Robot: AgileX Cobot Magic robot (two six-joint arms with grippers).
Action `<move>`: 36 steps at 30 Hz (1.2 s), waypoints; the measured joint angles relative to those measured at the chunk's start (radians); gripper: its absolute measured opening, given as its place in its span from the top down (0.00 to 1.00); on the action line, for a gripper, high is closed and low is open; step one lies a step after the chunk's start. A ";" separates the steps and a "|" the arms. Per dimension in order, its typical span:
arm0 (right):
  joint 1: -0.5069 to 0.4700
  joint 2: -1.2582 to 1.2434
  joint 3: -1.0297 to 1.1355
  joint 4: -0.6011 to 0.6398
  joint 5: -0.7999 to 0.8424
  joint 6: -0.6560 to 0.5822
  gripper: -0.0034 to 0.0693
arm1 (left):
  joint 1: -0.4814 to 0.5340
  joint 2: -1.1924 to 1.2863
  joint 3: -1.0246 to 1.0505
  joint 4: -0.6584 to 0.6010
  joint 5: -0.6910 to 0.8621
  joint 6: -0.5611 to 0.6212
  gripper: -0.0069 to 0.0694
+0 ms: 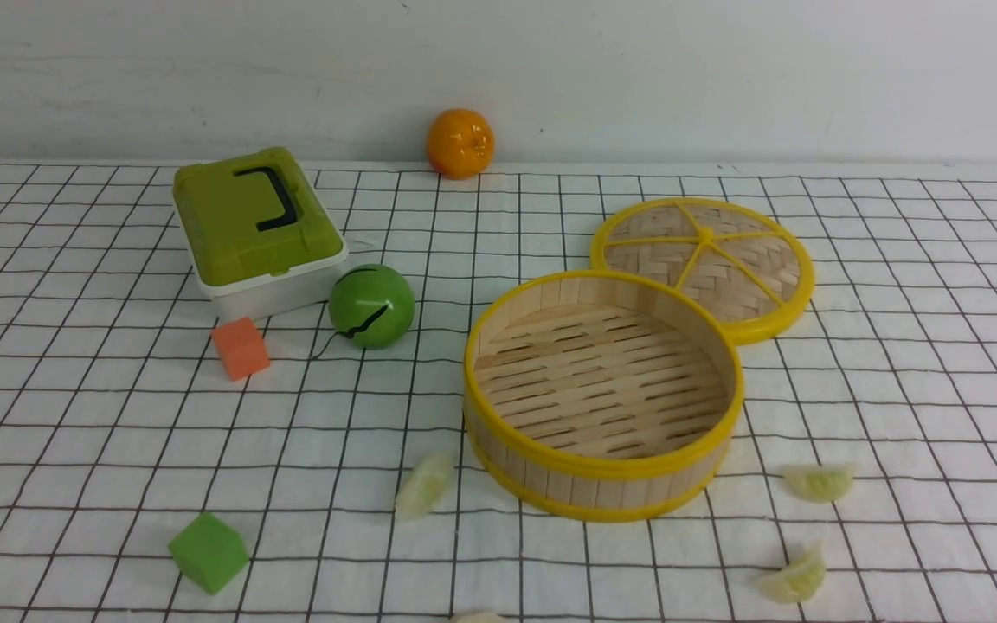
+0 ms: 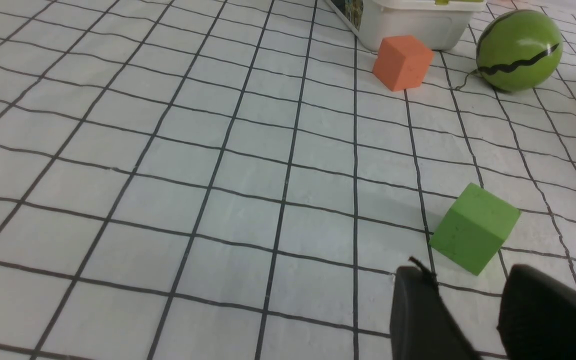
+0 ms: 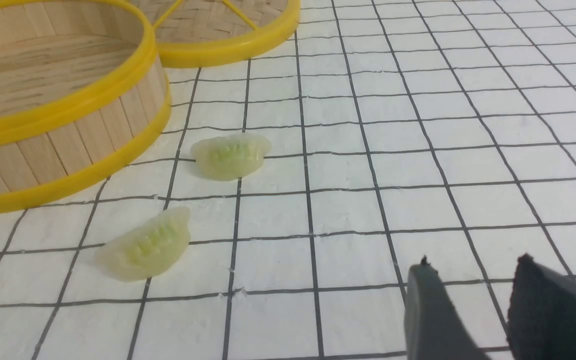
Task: Put the dumplings into the steamer on the table with the white tablecloth.
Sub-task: 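Reach for and grasp a dumpling on the table with the left gripper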
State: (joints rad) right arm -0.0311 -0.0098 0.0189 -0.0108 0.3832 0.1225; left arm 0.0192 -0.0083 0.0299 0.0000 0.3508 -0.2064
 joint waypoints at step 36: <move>0.000 0.000 0.001 0.451 0.017 0.017 0.62 | 0.000 0.000 0.000 -0.363 -0.226 -0.232 0.60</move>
State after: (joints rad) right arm -0.0311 -0.0098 0.0198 0.4401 0.4004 0.1395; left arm 0.0192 -0.0083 0.0299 -0.3632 0.1246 -0.4385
